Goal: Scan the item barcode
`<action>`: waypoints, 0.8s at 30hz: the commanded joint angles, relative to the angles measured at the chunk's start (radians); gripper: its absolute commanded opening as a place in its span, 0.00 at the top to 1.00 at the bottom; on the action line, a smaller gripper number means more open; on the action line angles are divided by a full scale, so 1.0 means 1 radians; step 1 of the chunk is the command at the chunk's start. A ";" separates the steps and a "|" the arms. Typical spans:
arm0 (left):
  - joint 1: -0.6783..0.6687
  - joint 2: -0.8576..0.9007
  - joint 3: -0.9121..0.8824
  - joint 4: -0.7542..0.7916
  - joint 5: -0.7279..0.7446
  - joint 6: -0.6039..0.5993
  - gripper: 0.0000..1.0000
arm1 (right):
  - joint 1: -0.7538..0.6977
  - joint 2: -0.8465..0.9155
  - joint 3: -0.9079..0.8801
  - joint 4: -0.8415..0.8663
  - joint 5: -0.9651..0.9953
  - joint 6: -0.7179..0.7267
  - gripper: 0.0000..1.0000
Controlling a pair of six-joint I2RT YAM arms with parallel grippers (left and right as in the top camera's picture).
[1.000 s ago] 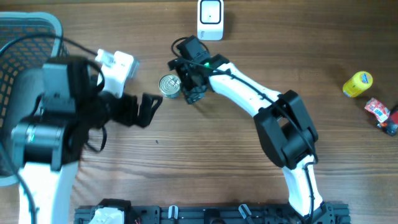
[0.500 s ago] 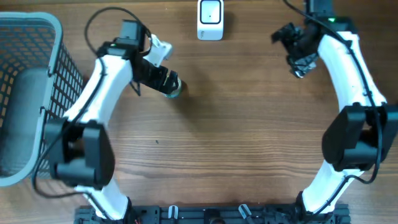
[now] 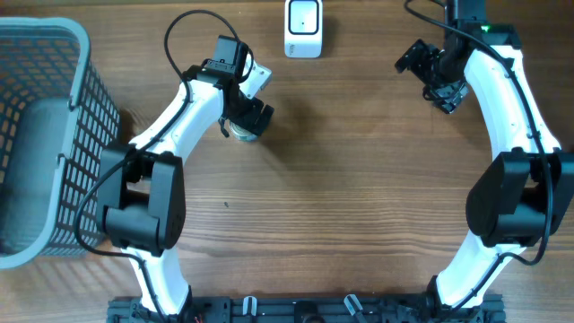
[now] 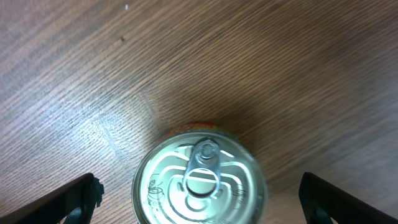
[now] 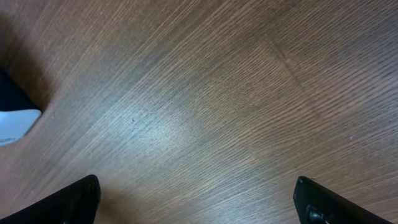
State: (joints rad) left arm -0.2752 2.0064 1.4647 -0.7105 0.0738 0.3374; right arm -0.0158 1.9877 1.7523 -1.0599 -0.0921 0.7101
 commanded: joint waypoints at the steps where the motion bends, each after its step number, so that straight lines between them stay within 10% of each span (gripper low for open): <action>1: 0.010 0.054 -0.006 0.019 -0.027 -0.008 0.00 | 0.005 -0.002 0.009 -0.007 0.026 -0.029 0.00; 7: 0.009 0.115 -0.006 0.018 -0.027 -0.023 0.00 | 0.005 -0.002 0.009 -0.008 0.026 -0.029 0.00; 15: 0.008 0.118 -0.007 -0.014 -0.012 -0.081 0.24 | 0.005 -0.002 0.009 -0.009 0.026 -0.029 0.00; 24: -0.100 0.118 -0.007 -0.012 0.030 -0.467 0.25 | 0.005 -0.002 0.009 -0.037 0.075 -0.031 0.00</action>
State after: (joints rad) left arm -0.3012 2.1101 1.4689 -0.7280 0.0452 0.0753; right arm -0.0158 1.9877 1.7523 -1.0821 -0.0673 0.6971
